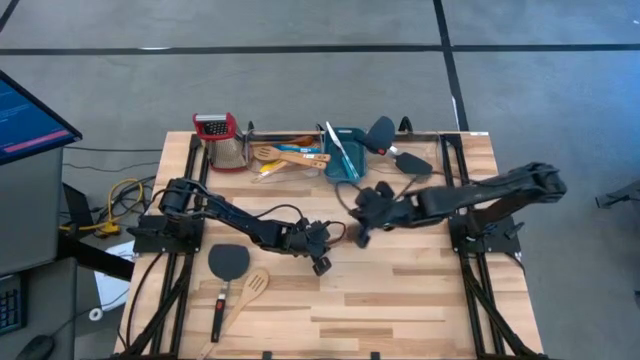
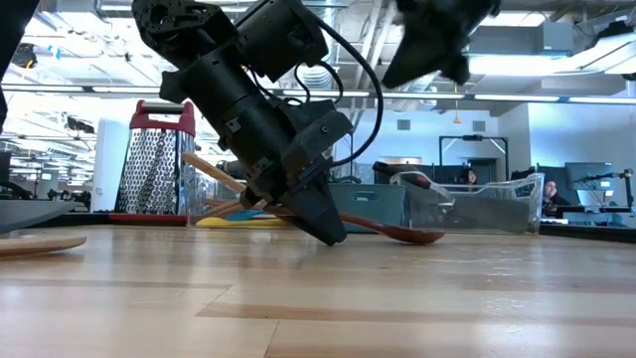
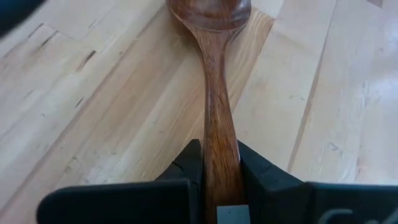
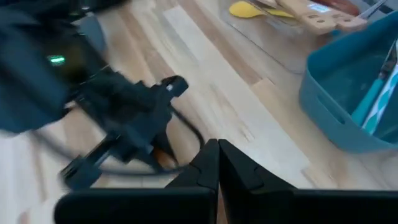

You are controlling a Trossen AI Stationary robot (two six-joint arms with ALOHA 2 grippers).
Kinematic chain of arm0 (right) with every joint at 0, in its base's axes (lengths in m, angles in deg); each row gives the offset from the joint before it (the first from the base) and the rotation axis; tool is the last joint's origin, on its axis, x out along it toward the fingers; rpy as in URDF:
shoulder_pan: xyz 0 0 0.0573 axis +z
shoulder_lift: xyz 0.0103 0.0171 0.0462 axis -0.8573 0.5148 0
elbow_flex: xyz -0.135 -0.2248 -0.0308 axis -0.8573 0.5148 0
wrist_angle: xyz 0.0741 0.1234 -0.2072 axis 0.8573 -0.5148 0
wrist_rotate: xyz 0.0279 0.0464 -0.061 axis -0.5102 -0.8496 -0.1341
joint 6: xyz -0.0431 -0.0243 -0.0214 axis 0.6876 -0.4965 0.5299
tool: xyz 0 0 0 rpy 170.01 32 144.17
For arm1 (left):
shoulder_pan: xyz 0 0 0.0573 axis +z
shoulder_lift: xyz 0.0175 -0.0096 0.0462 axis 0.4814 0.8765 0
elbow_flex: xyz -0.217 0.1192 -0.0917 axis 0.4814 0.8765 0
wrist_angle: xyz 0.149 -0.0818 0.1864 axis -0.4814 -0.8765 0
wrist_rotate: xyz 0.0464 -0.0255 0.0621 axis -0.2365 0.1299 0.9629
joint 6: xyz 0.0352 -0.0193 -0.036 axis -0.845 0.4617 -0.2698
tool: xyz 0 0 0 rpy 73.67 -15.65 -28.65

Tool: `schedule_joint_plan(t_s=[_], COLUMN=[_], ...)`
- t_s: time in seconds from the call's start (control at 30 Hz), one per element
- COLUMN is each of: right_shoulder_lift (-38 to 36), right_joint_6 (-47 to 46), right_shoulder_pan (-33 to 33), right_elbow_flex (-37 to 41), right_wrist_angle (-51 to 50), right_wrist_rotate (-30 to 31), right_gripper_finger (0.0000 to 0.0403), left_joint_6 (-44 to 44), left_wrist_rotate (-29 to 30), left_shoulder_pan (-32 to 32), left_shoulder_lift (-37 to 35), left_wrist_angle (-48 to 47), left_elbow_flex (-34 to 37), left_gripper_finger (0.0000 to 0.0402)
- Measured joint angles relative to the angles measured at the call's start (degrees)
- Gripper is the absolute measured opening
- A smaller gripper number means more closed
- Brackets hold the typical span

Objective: Pick & Place Kitchen Items
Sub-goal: Put the brown serving spoon into the left transparent bin

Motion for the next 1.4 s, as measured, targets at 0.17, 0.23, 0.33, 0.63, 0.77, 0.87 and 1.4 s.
schedule_joint_plan(t_s=[0.17, 0.23, 0.33, 0.63, 0.77, 0.87, 1.4], right_shoulder_lift=[-6.35, -7.93, -8.98, -8.94, -8.94, -8.94, -8.94], right_joint_6=[-0.97, -2.64, -5.94, -16.55, -13.22, -11.54, -15.28], right_shoulder_pan=[2.60, 4.05, 6.67, 15.37, 18.95, 20.67, 20.13], right_elbow_flex=[0.01, -0.01, -0.01, 2.30, 6.38, 10.45, 30.90], right_wrist_angle=[-7.42, -10.17, -15.51, -24.13, -19.89, -14.13, 12.56], right_wrist_rotate=[-0.28, -0.26, -0.26, 2.38, 2.95, 3.80, 2.70], right_gripper_finger=[0.0000, 0.0000, 0.0000, 0.0000, 0.0000, 0.0000, 0.0000], left_joint_6=[0.00, 0.00, 0.00, 0.00, 0.00, 0.00, -8.89], left_wrist_rotate=[0.13, 0.19, 0.28, 0.54, 1.37, 1.38, 1.64], left_shoulder_pan=[0.02, 0.02, 0.04, 0.07, 0.07, 0.07, 0.90], left_shoulder_lift=[0.02, 0.04, 0.07, 0.11, 0.11, 0.11, -7.96], left_wrist_angle=[0.00, 0.02, 0.12, 0.62, 0.78, 0.85, 0.76], left_elbow_flex=[0.00, 0.00, 0.00, 0.02, 0.02, 0.02, 0.09], left_gripper_finger=[0.0040, 0.0040, 0.0033, 0.0042, 0.0032, 0.0032, 0.0039])
